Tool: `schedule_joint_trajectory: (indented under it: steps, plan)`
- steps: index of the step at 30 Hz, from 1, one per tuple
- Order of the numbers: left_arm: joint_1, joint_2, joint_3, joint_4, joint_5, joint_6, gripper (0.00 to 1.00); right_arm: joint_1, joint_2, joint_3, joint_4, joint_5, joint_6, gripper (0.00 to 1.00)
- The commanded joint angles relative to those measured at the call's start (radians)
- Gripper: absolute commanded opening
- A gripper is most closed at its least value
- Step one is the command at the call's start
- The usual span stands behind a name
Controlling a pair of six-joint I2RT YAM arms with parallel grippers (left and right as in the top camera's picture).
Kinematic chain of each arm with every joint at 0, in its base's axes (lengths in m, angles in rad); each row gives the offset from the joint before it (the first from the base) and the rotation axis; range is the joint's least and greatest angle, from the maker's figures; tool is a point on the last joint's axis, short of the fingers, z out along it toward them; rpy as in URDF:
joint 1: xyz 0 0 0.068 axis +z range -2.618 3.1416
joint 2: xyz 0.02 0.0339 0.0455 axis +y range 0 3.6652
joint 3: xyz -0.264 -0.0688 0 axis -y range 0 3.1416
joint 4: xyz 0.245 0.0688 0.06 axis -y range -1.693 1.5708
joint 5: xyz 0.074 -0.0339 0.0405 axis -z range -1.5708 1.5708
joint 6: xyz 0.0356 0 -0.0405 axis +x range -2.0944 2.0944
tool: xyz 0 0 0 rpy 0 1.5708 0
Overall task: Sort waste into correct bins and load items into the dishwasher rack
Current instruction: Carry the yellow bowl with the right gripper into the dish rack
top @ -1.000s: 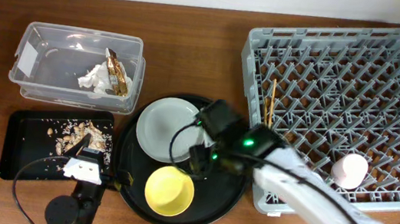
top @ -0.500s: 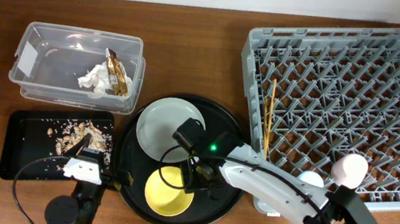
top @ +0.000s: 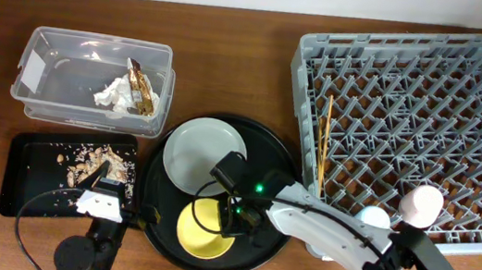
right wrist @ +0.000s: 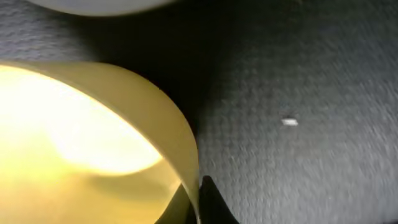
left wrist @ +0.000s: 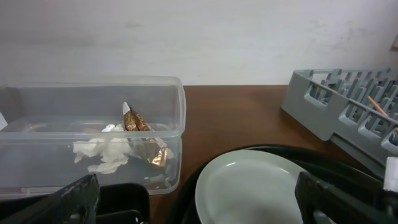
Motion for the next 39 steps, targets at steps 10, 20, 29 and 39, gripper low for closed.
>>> schedule_joint_trajectory:
  steps: [10,20,29,39]
  plan:
    - [0.005,-0.01,-0.007,0.002,0.007,0.013,0.99,-0.214,-0.445,0.193,-0.217,0.879,-0.152,0.04]
    - [0.005,-0.01,-0.007,0.002,0.007,0.013,0.99,-0.562,-0.379,0.193,-0.064,1.357,-0.237,0.04]
    - [0.005,-0.01,-0.007,0.002,0.007,0.013,0.99,-0.665,-0.125,0.193,0.094,1.421,-0.445,0.04]
    - [0.005,-0.01,-0.007,0.002,0.007,0.013,0.99,-0.661,0.065,0.193,0.13,1.49,-0.516,0.04]
